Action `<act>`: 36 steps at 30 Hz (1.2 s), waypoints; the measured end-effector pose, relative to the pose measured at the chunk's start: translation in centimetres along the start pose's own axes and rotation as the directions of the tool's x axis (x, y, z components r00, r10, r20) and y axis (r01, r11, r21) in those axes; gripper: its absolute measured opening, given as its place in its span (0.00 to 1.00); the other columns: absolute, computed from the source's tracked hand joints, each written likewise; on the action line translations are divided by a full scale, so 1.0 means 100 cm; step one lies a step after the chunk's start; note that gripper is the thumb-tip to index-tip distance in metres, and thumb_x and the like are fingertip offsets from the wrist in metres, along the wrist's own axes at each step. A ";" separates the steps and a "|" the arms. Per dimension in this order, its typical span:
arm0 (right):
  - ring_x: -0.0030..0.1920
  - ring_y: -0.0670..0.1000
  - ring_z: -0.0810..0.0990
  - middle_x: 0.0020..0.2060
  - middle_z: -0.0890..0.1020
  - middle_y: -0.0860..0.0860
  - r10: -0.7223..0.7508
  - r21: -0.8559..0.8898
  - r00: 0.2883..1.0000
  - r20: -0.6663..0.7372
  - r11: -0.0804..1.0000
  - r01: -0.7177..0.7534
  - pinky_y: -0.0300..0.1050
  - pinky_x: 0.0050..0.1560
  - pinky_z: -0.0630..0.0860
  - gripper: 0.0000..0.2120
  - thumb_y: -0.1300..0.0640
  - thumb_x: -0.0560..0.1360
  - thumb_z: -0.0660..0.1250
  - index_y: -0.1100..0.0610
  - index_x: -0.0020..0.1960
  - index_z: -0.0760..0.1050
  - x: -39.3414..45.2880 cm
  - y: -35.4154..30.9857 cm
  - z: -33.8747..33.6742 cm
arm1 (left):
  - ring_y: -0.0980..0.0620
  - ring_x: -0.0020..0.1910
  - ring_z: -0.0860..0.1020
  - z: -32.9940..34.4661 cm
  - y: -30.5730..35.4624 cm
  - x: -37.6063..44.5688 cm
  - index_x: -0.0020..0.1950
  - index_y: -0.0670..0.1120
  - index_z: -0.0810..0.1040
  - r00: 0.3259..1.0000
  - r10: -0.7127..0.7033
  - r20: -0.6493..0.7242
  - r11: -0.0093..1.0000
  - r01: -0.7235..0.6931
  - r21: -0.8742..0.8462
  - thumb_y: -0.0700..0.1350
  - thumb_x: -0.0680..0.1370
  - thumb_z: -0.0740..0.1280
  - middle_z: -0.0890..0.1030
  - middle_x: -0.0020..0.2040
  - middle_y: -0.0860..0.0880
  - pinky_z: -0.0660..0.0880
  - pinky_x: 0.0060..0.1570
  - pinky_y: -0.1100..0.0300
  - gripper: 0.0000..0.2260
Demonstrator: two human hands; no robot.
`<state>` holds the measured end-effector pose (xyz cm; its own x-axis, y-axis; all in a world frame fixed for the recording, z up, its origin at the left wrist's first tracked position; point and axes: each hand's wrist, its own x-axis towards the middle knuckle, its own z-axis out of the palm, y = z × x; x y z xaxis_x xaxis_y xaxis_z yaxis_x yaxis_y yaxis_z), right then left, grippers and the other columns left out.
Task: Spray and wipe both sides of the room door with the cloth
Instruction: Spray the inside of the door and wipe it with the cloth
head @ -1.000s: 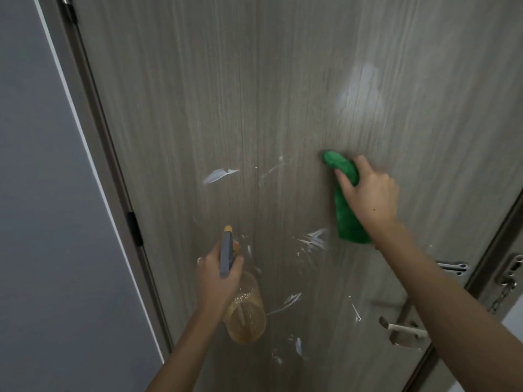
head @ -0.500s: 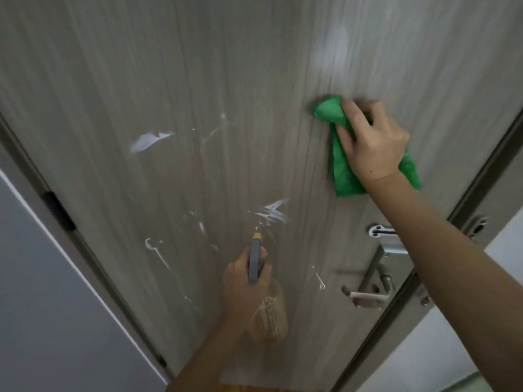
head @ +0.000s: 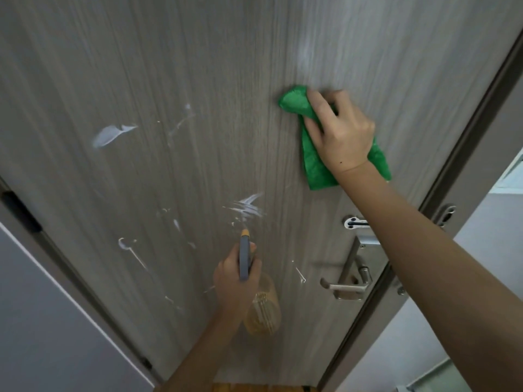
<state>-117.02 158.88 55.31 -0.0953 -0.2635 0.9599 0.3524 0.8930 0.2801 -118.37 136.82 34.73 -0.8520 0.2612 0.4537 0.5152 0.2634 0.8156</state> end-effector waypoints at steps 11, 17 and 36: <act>0.29 0.52 0.75 0.38 0.80 0.53 -0.107 0.043 0.994 0.021 0.993 0.106 0.43 0.23 0.69 0.10 0.52 0.80 0.63 0.54 0.57 0.78 -0.042 0.007 -0.007 | 0.58 0.28 0.74 0.037 -0.008 -0.053 0.42 0.47 0.77 0.972 -0.021 0.235 0.996 0.000 0.087 0.48 0.70 0.67 0.72 0.30 0.58 0.71 0.30 0.69 0.06; 0.29 0.53 0.75 0.38 0.80 0.54 -0.127 0.025 0.990 0.063 0.992 0.126 0.43 0.25 0.68 0.10 0.52 0.80 0.62 0.54 0.59 0.73 -0.107 0.025 -0.021 | 0.57 0.31 0.77 0.073 -0.032 -0.096 0.49 0.43 0.80 0.931 -0.029 0.363 0.990 -0.022 0.136 0.52 0.70 0.61 0.79 0.37 0.51 0.74 0.35 0.70 0.17; 0.29 0.50 0.73 0.37 0.79 0.53 -0.102 0.056 0.994 0.041 0.993 0.099 0.41 0.24 0.67 0.10 0.52 0.79 0.63 0.55 0.58 0.73 -0.115 0.030 -0.021 | 0.59 0.29 0.72 0.092 -0.037 -0.101 0.47 0.42 0.80 0.944 -0.084 0.318 0.955 -0.015 0.297 0.36 0.69 0.72 0.79 0.36 0.50 0.59 0.27 0.75 0.09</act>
<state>-112.88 163.80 45.12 -0.1685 -0.3378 0.9260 0.2883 0.8815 0.3740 -110.76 141.74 23.82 -0.8185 0.5194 0.2457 0.5320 0.5237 0.6654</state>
